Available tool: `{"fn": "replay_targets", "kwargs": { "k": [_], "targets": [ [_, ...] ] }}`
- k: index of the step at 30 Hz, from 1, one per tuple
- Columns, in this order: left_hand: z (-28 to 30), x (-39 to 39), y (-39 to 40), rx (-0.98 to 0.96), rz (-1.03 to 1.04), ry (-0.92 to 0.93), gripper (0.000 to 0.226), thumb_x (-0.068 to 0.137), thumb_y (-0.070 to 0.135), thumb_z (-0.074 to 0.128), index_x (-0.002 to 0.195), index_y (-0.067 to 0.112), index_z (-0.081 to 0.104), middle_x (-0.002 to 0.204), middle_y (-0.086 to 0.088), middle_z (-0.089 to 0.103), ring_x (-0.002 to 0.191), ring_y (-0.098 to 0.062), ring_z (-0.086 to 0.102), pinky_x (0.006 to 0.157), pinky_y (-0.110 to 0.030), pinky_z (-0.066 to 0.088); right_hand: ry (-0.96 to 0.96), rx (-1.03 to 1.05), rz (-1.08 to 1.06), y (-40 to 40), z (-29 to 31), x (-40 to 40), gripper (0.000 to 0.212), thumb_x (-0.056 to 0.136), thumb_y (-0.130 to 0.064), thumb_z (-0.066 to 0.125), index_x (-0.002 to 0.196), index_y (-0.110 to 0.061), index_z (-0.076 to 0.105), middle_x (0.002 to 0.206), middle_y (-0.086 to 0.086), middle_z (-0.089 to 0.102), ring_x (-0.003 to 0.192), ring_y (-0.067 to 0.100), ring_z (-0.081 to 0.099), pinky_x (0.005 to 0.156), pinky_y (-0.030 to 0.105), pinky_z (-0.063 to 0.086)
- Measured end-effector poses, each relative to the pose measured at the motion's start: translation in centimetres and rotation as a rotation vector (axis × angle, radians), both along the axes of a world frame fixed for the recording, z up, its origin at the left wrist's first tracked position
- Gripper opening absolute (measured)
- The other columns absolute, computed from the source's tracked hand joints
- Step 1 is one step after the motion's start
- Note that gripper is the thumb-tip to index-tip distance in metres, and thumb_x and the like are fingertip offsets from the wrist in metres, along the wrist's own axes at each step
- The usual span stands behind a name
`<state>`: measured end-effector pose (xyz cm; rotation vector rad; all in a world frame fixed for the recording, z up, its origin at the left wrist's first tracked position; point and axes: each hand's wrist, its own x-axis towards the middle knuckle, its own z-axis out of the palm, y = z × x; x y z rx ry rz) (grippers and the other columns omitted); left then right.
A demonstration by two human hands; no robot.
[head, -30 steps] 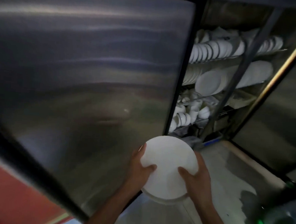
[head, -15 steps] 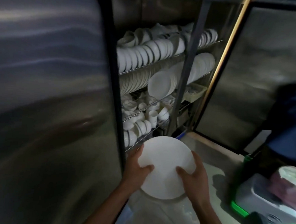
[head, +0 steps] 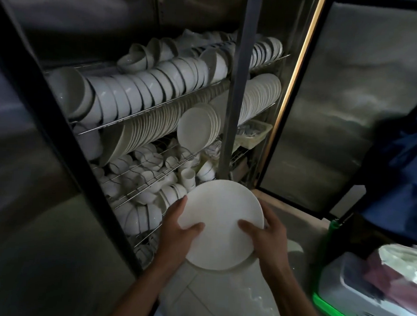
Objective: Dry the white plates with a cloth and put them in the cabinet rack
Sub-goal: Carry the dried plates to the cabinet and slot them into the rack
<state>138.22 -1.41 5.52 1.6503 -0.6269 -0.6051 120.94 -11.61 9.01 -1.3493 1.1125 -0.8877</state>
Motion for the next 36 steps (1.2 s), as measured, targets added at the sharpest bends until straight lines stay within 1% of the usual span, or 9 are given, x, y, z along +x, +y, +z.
{"fn": "replay_targets", "kwargs": {
  "k": [3, 9, 14, 18, 22, 27, 32, 34, 36],
  "targets": [
    [-0.1, 1.3, -2.5, -0.025, 0.020, 0.032, 0.079, 0.075, 0.001, 0.080, 0.142, 0.031, 0.050, 0.136, 0.013, 0.050, 0.114, 0.006, 0.052, 0.080, -0.007, 0.045, -0.016, 0.022, -0.005, -2.2, -0.3, 1.7, 0.062, 0.077, -0.015, 0.079, 0.122, -0.054, 0.059, 0.119, -0.020, 0.064, 0.105, 0.016, 0.062, 0.085, 0.052, 0.058],
    [-0.3, 5.6, -7.4, -0.086, 0.107, 0.062, 0.077, 0.076, -0.001, 0.079, 0.138, 0.036, 0.051, 0.126, 0.022, 0.052, 0.110, 0.012, 0.049, 0.069, 0.000, 0.045, -0.052, 0.003, 0.108, -7.7, 0.4, 6.8, 0.063, 0.080, -0.016, 0.076, 0.126, -0.053, 0.056, 0.129, -0.015, 0.060, 0.113, 0.021, 0.059, 0.087, 0.055, 0.057],
    [-0.3, 9.1, -11.5, -0.089, 0.156, 0.091, 0.078, 0.078, -0.001, 0.077, 0.141, 0.036, 0.051, 0.128, 0.021, 0.054, 0.103, 0.016, 0.052, 0.066, -0.001, 0.045, -0.073, -0.019, 0.180, -12.4, 1.3, 11.1, 0.062, 0.083, -0.015, 0.073, 0.117, -0.065, 0.055, 0.113, -0.037, 0.059, 0.110, 0.012, 0.059, 0.082, 0.046, 0.059],
    [-0.6, 11.9, -13.7, -0.067, 0.124, 0.062, 0.074, 0.080, 0.004, 0.077, 0.138, 0.041, 0.050, 0.124, 0.028, 0.052, 0.106, 0.014, 0.050, 0.074, -0.010, 0.044, -0.114, -0.035, 0.169, -14.5, 1.2, 14.0, 0.065, 0.083, -0.009, 0.072, 0.124, -0.058, 0.055, 0.127, -0.020, 0.059, 0.113, 0.016, 0.058, 0.081, 0.047, 0.060],
    [-1.1, 14.9, -14.7, -0.034, 0.144, 0.032, 0.073, 0.081, 0.007, 0.078, 0.137, 0.043, 0.050, 0.120, 0.035, 0.047, 0.098, 0.024, 0.047, 0.068, -0.001, 0.043, -0.157, -0.011, 0.199, -15.9, 1.2, 17.1, 0.067, 0.082, -0.005, 0.071, 0.128, -0.052, 0.056, 0.132, -0.014, 0.058, 0.116, 0.018, 0.058, 0.084, 0.049, 0.060],
    [-1.7, 18.4, -15.8, 0.059, 0.149, -0.051, 0.076, 0.087, 0.014, 0.074, 0.152, 0.034, 0.038, 0.146, 0.014, 0.035, 0.123, -0.002, 0.041, 0.083, -0.007, 0.037, -0.179, 0.035, 0.247, -18.1, 1.4, 21.4, 0.067, 0.081, -0.002, 0.071, 0.125, -0.050, 0.061, 0.129, -0.022, 0.059, 0.119, 0.020, 0.058, 0.088, 0.052, 0.058],
    [-2.6, 21.2, -17.5, 0.149, 0.113, -0.265, 0.076, 0.084, 0.038, 0.064, 0.153, 0.032, 0.032, 0.155, 0.018, 0.011, 0.134, 0.011, 0.017, 0.110, -0.020, 0.027, -0.215, 0.097, 0.290, -21.1, 1.3, 25.4, 0.065, 0.082, 0.002, 0.069, 0.128, -0.043, 0.062, 0.135, -0.009, 0.060, 0.117, 0.022, 0.059, 0.081, 0.040, 0.061],
    [-2.8, 21.9, -18.3, 0.138, 0.135, -0.285, 0.077, 0.078, 0.045, 0.060, 0.150, 0.033, 0.037, 0.157, 0.023, 0.006, 0.142, 0.005, 0.014, 0.115, -0.028, 0.027, -0.226, 0.128, 0.311, -22.4, 1.3, 26.8, 0.065, 0.082, 0.003, 0.068, 0.127, -0.043, 0.063, 0.132, -0.007, 0.061, 0.114, 0.022, 0.061, 0.077, 0.037, 0.062],
    [-3.0, 22.4, -19.1, 0.142, 0.151, -0.318, 0.079, 0.076, 0.052, 0.055, 0.150, 0.032, 0.038, 0.161, 0.019, 0.003, 0.148, -0.003, 0.012, 0.117, -0.030, 0.026, -0.227, 0.140, 0.330, -23.8, 1.2, 28.1, 0.065, 0.081, 0.004, 0.067, 0.126, -0.043, 0.064, 0.132, -0.006, 0.062, 0.116, 0.025, 0.061, 0.084, 0.046, 0.060]
  ]
}}
